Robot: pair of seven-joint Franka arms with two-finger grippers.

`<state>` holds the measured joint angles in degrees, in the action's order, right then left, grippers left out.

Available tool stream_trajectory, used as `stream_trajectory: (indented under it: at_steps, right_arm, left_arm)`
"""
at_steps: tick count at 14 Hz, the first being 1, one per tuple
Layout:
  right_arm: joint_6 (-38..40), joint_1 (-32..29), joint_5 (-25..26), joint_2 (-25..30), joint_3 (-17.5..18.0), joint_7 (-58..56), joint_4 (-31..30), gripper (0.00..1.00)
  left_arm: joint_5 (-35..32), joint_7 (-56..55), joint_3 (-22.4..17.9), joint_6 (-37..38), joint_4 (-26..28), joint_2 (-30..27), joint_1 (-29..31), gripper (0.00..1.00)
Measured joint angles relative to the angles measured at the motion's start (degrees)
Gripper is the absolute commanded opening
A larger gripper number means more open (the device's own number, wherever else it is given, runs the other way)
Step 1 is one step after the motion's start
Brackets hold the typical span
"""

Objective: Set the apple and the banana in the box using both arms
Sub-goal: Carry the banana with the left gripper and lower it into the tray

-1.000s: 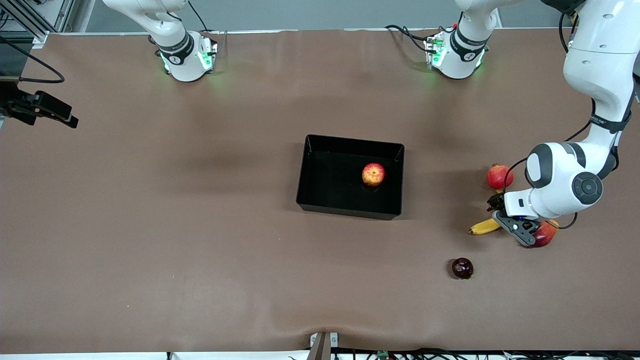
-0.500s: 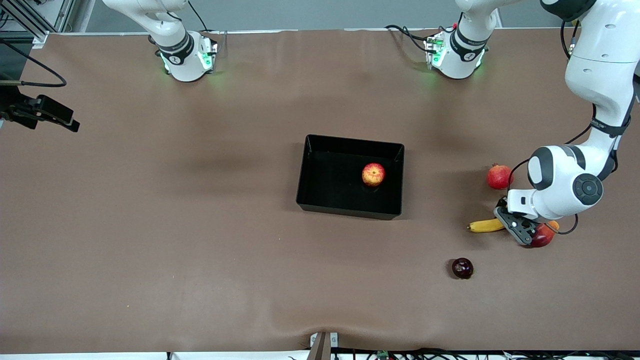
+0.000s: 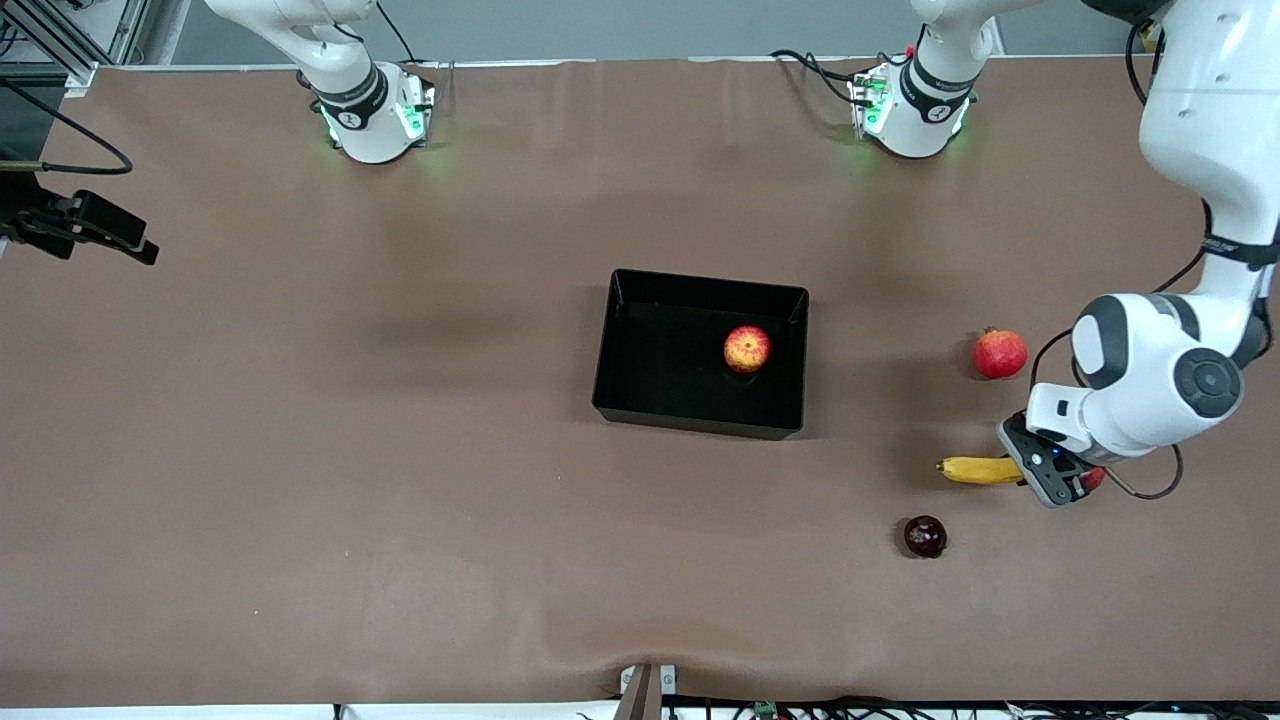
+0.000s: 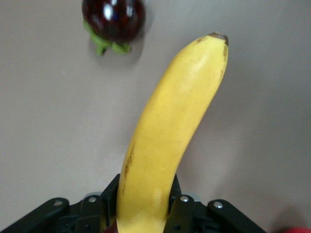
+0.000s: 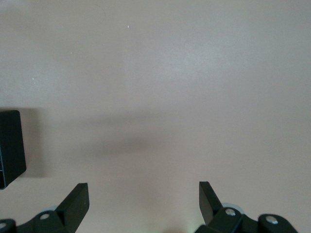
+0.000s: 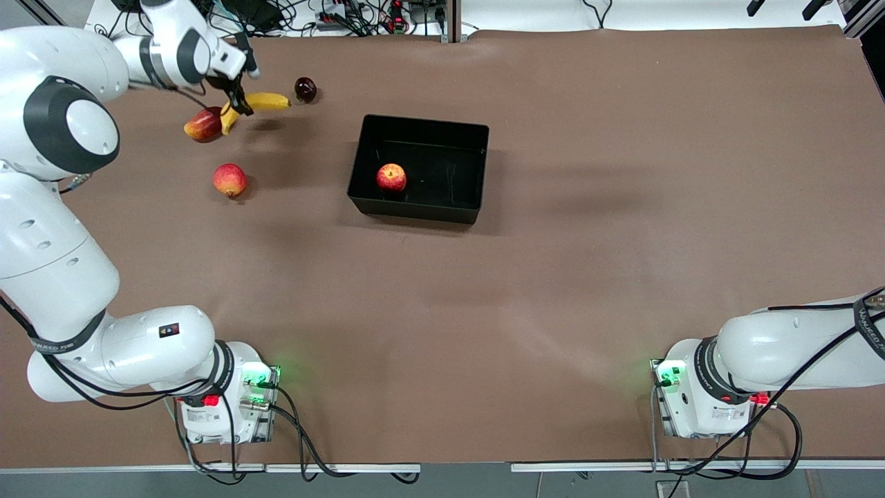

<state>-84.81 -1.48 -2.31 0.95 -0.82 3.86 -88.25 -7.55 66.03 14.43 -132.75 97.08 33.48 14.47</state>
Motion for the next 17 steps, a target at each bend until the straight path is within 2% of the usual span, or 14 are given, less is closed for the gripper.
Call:
stream_trajectory:
  at_steps: [3,6,12,17]
  right_arm:
    - [-0.01,0.0,0.01,0.0,0.0,0.0,0.0,1.0]
    - [-0.01,0.0,0.02,0.0,0.0,0.0,0.0,1.0]
    - [-0.01,0.01,0.03,0.0,0.01,-0.01,0.0,1.0]
    - [-0.01,0.01,0.04,0.0,0.01,-0.01,0.0,1.0]
  left_arm:
    - [0.03,-2.02,2.54,12.4,-7.04,-1.28,-0.06,0.0]
    - [0.04,-13.14,6.7,20.69,-11.51,-1.73,-0.1,0.0]
    - [0.01,-49.29,16.58,24.65,-12.24,-2.02,-1.78,0.0]
    - [0.0,-79.34,17.59,24.93,-12.19,-2.0,-10.48,0.0]
